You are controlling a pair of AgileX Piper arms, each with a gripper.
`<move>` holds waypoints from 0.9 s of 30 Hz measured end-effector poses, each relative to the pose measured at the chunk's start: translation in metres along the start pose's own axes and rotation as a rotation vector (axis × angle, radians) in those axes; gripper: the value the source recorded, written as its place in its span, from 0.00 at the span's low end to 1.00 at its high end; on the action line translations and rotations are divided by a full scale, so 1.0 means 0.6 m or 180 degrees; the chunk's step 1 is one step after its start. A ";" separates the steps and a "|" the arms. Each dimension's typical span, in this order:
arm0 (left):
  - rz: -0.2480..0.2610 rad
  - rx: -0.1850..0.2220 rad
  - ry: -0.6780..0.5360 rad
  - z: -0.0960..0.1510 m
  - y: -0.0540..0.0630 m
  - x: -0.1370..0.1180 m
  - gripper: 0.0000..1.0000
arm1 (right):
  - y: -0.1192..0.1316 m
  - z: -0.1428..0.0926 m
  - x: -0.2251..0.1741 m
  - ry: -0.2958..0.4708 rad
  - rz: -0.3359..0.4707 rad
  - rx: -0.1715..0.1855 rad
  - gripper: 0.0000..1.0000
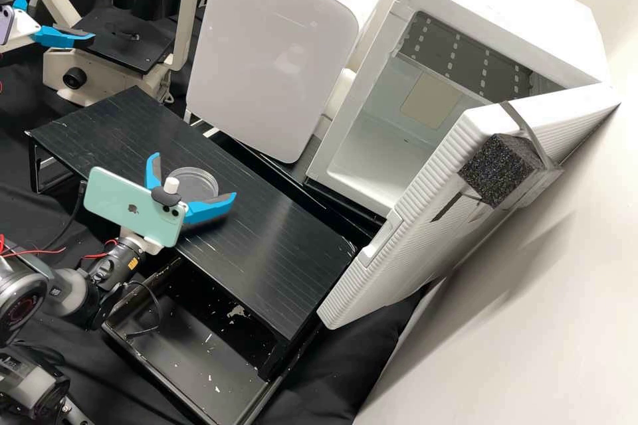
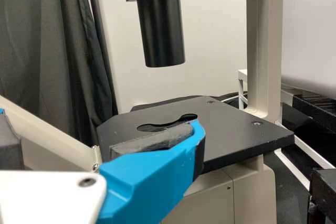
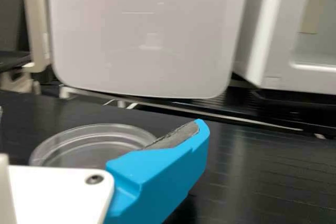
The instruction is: Place the petri dish in the incubator
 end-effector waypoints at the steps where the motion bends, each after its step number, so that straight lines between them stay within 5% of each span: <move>1: 0.0000 0.0000 0.0000 0.000 0.000 0.000 1.00 | -0.001 0.000 0.000 0.0003 -0.0014 -0.0016 1.00; 27: 0.0000 0.0000 0.0000 0.000 0.000 0.000 1.00 | 0.000 0.032 0.005 -0.0279 0.0018 0.0048 1.00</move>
